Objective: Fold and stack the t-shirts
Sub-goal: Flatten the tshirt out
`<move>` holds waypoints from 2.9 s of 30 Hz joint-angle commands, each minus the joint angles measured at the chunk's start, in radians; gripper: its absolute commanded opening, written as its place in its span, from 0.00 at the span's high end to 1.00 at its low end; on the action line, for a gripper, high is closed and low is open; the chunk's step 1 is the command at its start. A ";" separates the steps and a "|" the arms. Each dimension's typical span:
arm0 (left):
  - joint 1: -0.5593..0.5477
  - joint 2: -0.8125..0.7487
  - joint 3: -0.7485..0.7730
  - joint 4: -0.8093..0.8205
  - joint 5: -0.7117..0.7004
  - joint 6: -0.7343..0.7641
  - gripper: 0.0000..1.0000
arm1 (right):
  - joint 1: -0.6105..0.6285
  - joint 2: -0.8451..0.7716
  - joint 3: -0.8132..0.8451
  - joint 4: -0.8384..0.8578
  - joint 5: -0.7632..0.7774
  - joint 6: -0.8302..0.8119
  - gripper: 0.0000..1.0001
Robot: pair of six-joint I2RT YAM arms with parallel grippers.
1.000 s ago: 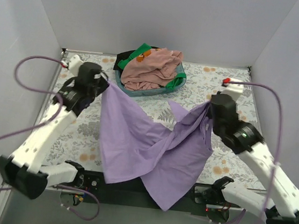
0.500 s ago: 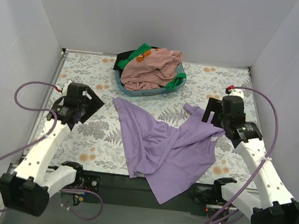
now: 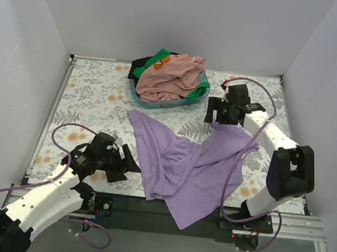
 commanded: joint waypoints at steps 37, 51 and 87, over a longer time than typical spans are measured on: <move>-0.694 0.610 0.115 0.179 -0.277 -0.327 0.42 | 0.049 0.434 0.172 0.050 0.288 -0.091 0.86; -0.695 0.756 0.216 0.206 -0.335 -0.327 0.61 | 0.049 0.254 0.074 0.085 0.245 -0.091 0.99; -0.701 0.649 0.471 -0.262 -0.654 -0.419 1.00 | 0.034 0.019 0.002 0.103 0.367 -0.060 0.99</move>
